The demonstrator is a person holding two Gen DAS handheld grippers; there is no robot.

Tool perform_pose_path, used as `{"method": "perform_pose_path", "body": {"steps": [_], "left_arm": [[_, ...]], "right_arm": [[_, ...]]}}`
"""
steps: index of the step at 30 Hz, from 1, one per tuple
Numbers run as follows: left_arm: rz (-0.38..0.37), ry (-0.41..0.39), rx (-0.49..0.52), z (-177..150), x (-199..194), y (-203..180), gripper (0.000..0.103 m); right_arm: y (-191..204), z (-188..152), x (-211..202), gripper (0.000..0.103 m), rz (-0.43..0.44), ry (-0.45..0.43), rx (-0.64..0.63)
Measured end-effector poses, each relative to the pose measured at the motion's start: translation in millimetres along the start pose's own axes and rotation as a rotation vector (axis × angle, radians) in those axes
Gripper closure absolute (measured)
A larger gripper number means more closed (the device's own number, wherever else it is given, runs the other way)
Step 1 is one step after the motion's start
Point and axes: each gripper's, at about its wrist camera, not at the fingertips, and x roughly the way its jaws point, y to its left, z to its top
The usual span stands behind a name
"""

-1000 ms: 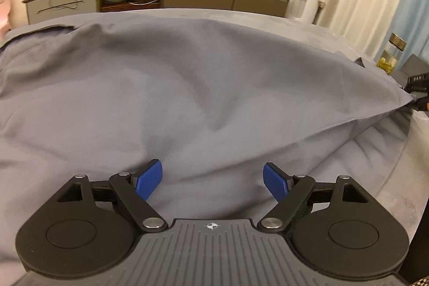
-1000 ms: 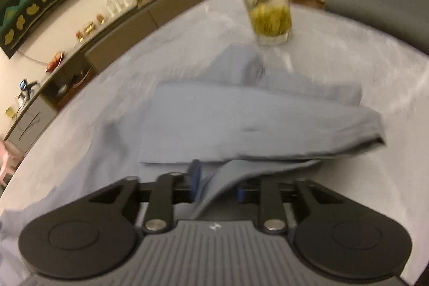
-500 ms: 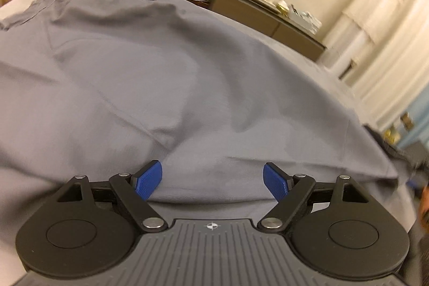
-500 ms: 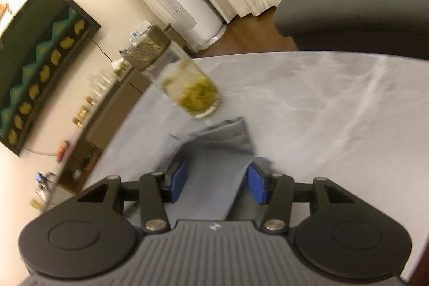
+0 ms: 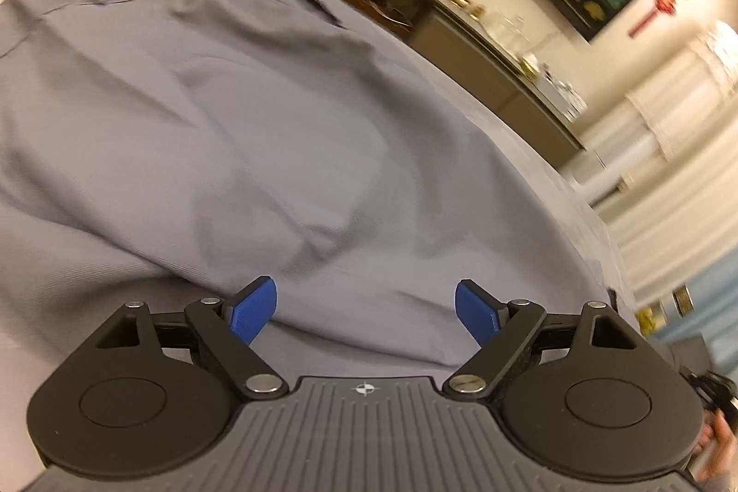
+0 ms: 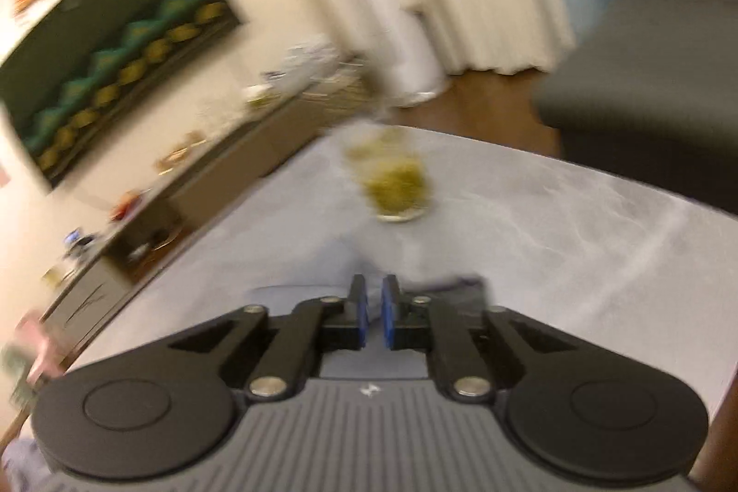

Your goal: Fold clothes

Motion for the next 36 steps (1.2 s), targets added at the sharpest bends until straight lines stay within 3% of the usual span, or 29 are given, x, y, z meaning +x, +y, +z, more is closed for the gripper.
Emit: {"method": "perform_pose_path", "body": {"steps": [4, 6, 7, 8, 9, 10, 11, 14, 15, 16, 18, 19, 20, 21, 22, 25, 28, 31, 33, 34, 35, 36], "left_arm": [[0.051, -0.056, -0.049, 22, -9, 12, 0.017], [0.08, -0.116, -0.06, 36, -26, 18, 0.017], [0.089, -0.141, -0.063, 41, -36, 23, 0.017], [0.096, -0.163, -0.071, 47, -46, 28, 0.017], [0.104, -0.185, -0.08, 54, -55, 33, 0.016], [0.11, -0.201, -0.087, 58, -63, 38, 0.016], [0.114, -0.207, -0.091, 61, -67, 40, 0.015], [0.109, -0.165, -0.056, 56, -62, 32, 0.015], [0.101, -0.148, -0.043, 52, -59, 27, 0.015], [0.086, -0.129, -0.037, 45, -53, 23, 0.015], [0.055, -0.09, -0.04, 31, -40, 16, 0.015], [0.044, -0.067, -0.044, 26, -32, 13, 0.015], [0.041, -0.046, -0.045, 21, -25, 10, 0.015], [0.05, -0.03, -0.043, 18, -18, 7, 0.015], [0.058, -0.021, -0.038, 15, -12, 4, 0.015], [0.085, -0.037, -0.021, 12, -10, 3, 0.015], [0.098, -0.033, -0.035, 11, -6, 5, 0.015], [0.097, -0.017, -0.031, 7, -1, 4, 0.015], [0.101, -0.014, -0.017, 5, -1, 0, 0.015], [0.101, -0.015, -0.01, 6, -4, -1, 0.015], [0.105, -0.023, -0.007, 7, -7, 0, 0.015], [0.115, -0.037, -0.009, 8, -12, 2, 0.015]], "right_arm": [[44, 16, -21, 0.102, 0.187, 0.034, -0.014], [51, 34, -51, 0.102, 0.358, -0.05, 0.052], [50, 41, -65, 0.102, 0.378, -0.107, 0.062], [50, 44, -75, 0.096, 0.329, -0.164, 0.036], [54, 43, -74, 0.087, 0.214, -0.208, -0.061], [59, 40, -71, 0.064, 0.1, -0.245, -0.162], [64, 33, -53, 0.039, 0.0, -0.21, -0.304], [76, -12, 20, 0.039, -0.172, 0.033, -0.78], [80, -35, 37, 0.037, -0.247, 0.044, -0.977], [83, -53, 49, 0.029, -0.3, 0.052, -1.148], [83, -78, 70, 0.026, -0.362, 0.09, -1.389], [83, -89, 80, 0.028, -0.39, 0.111, -1.503], [85, -91, 88, 0.055, -0.389, 0.139, -1.544], [91, -81, 93, 0.084, -0.372, 0.186, -1.494], [98, -70, 95, 0.1, -0.343, 0.225, -1.429], [116, 16, 34, 0.1, 0.032, 0.143, -0.849], [88, 69, 4, 0.1, 0.18, 0.091, -0.45], [38, 61, 60, 0.098, -0.055, 0.281, -0.325], [10, 42, 94, 0.09, -0.179, 0.415, -0.307], [11, 32, 93, 0.08, -0.225, 0.408, -0.357], [13, 23, 91, 0.076, -0.267, 0.393, -0.406], [24, 20, 75, 0.076, -0.274, 0.314, -0.443]]}}
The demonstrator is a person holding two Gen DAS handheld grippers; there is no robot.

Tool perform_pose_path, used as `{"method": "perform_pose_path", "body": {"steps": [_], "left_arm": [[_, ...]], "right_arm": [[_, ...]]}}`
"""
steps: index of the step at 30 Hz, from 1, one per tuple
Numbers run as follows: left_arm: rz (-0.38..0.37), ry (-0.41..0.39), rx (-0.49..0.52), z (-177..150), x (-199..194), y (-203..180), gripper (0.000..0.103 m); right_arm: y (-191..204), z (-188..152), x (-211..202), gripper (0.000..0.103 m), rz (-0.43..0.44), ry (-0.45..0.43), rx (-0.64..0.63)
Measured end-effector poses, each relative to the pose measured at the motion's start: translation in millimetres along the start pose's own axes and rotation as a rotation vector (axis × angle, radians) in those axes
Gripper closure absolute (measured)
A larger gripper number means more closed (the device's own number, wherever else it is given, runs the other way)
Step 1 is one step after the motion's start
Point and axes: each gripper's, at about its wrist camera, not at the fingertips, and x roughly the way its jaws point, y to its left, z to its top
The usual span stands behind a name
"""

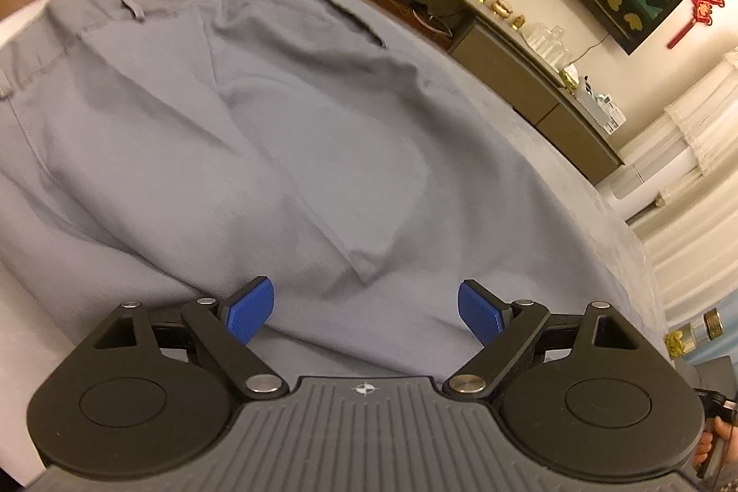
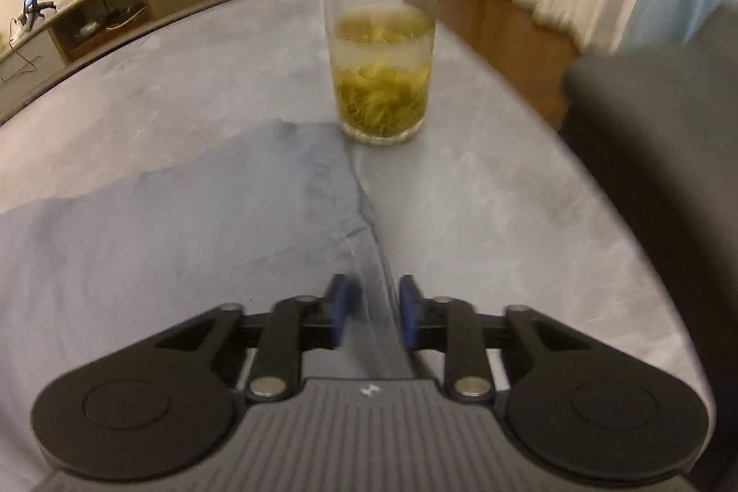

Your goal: Fold clothes

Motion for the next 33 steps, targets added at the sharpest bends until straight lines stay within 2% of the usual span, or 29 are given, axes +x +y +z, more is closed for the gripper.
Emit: {"method": "perform_pose_path", "body": {"steps": [1, 2, 3, 6, 9, 12, 15, 18, 19, 21, 23, 24, 25, 26, 27, 29, 31, 33], "left_arm": [[0.012, -0.017, -0.012, 3, -5, 4, 0.015], [0.028, -0.038, -0.035, 7, -11, 11, 0.015], [0.044, -0.059, -0.058, 12, -17, 17, 0.015], [0.11, -0.136, -0.143, 28, -37, 41, 0.015], [0.204, -0.259, -0.263, 50, -68, 77, 0.015], [0.301, -0.326, -0.337, 75, -91, 113, 0.012], [0.286, -0.249, -0.339, 96, -84, 136, 0.012], [0.242, -0.122, -0.301, 109, -53, 138, 0.011], [0.221, -0.08, -0.289, 112, -40, 138, 0.011], [0.227, -0.007, -0.274, 113, -13, 135, 0.011], [0.238, 0.034, -0.249, 114, 9, 132, 0.011], [0.238, 0.039, -0.24, 115, 17, 131, 0.01], [0.23, 0.037, -0.231, 116, 21, 131, 0.011], [0.213, 0.025, -0.222, 118, 21, 131, 0.023], [0.196, 0.014, -0.213, 120, 20, 132, 0.066], [0.163, -0.009, -0.195, 123, 19, 133, 0.092], [0.107, -0.056, -0.196, 127, 12, 137, 0.097], [-0.016, -0.232, -0.267, 127, -35, 155, 0.103]], "right_arm": [[9, -4, -17, 0.067, -0.029, -0.078, -0.022], [19, -8, -35, 0.05, -0.051, -0.154, -0.049], [38, -16, -52, 0.044, -0.018, -0.204, -0.119], [98, -37, -101, 0.042, 0.088, -0.348, -0.332], [170, -69, -122, 0.035, 0.397, -0.294, -0.653], [232, -104, -127, 0.03, 0.525, -0.268, -0.899], [281, -130, -125, 0.028, 0.579, -0.238, -1.054], [324, -150, -119, 0.028, 0.602, -0.2, -1.159], [334, -144, -109, 0.028, 0.601, -0.179, -1.178], [348, -147, -95, 0.034, 0.593, -0.131, -1.215], [351, -145, -79, 0.073, 0.594, -0.048, -1.232], [351, -143, -77, 0.075, 0.608, -0.025, -1.222], [351, -141, -75, 0.083, 0.621, -0.003, -1.213], [350, -138, -77, 0.09, 0.628, 0.007, -1.203], [348, -137, -79, 0.094, 0.632, 0.0, -1.193], [340, -130, -88, 0.1, 0.666, -0.031, -1.143], [325, -118, -109, 0.1, 0.722, -0.1, -1.055], [290, -103, -140, 0.1, 0.84, -0.179, -0.951]]}}
